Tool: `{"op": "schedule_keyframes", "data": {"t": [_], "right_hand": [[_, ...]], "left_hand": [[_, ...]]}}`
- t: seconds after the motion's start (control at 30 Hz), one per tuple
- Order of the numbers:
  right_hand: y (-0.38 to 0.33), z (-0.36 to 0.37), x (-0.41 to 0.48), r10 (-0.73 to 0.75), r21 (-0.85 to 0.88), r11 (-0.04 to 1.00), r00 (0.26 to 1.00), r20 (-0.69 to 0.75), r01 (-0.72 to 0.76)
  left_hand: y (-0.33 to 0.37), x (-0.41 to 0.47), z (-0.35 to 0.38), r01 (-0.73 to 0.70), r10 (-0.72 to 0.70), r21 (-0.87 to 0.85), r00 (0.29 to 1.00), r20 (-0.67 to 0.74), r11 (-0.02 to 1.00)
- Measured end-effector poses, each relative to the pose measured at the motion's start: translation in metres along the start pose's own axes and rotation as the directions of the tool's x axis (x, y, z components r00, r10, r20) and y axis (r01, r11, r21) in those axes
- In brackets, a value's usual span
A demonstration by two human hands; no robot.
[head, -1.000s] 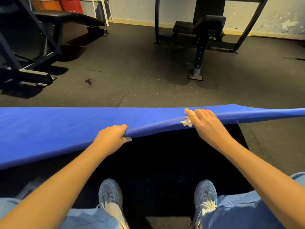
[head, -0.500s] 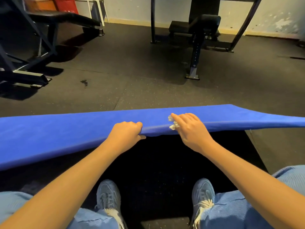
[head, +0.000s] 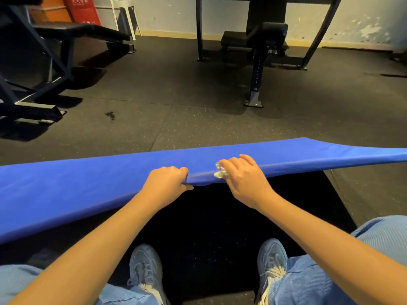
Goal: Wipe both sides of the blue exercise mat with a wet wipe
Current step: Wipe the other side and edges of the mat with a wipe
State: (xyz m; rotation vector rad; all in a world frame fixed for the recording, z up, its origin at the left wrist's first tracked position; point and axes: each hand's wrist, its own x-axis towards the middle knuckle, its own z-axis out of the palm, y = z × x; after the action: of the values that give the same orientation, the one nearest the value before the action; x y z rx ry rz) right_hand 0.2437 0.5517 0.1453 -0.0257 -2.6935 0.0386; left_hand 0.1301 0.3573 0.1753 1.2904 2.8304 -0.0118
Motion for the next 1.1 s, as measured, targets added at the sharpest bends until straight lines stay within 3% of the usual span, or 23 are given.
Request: {"op": "schedule_keyframes", "data": {"t": [0.13,0.23,0.4,0.53,0.6,0.7,1.0,1.1], "right_hand": [[-0.030,0.014,0.001,-0.131,-0.121,0.982,0.987,0.096,0.142],[-0.024,0.016,0.008,-0.199,-0.245,0.948,0.979,0.043,0.204],[-0.020,0.008,0.021,-0.219,-0.194,0.954,0.974,0.062,0.227],[-0.012,0.000,0.021,-0.227,-0.172,0.957,0.972,0.065,0.235],[-0.007,-0.004,0.019,-0.216,-0.154,0.963,0.975,0.057,0.223],[-0.005,-0.007,0.012,-0.204,-0.124,0.970,0.978,0.048,0.208],[0.025,-0.027,-0.022,-0.085,-0.101,0.990,0.987,0.138,0.099],[0.035,-0.033,-0.023,-0.039,-0.100,0.994,0.993,0.114,0.051]], "left_hand": [[0.000,0.005,0.000,0.007,-0.007,-0.006,1.000,0.031,1.000],[0.002,0.003,0.002,0.025,-0.024,-0.028,0.999,0.031,0.999],[-0.013,-0.010,0.001,0.095,-0.092,-0.149,0.995,0.027,0.984],[-0.057,-0.037,0.001,0.204,-0.196,-0.058,0.973,0.120,0.977],[-0.071,-0.048,-0.001,0.229,-0.224,-0.055,0.972,0.077,0.972],[-0.075,-0.048,-0.004,0.201,-0.203,-0.077,0.979,-0.018,0.976],[-0.044,-0.017,-0.004,0.014,-0.013,0.005,0.993,-0.121,1.000],[-0.033,-0.013,-0.006,0.013,-0.015,-0.019,0.990,-0.138,1.000]]}}
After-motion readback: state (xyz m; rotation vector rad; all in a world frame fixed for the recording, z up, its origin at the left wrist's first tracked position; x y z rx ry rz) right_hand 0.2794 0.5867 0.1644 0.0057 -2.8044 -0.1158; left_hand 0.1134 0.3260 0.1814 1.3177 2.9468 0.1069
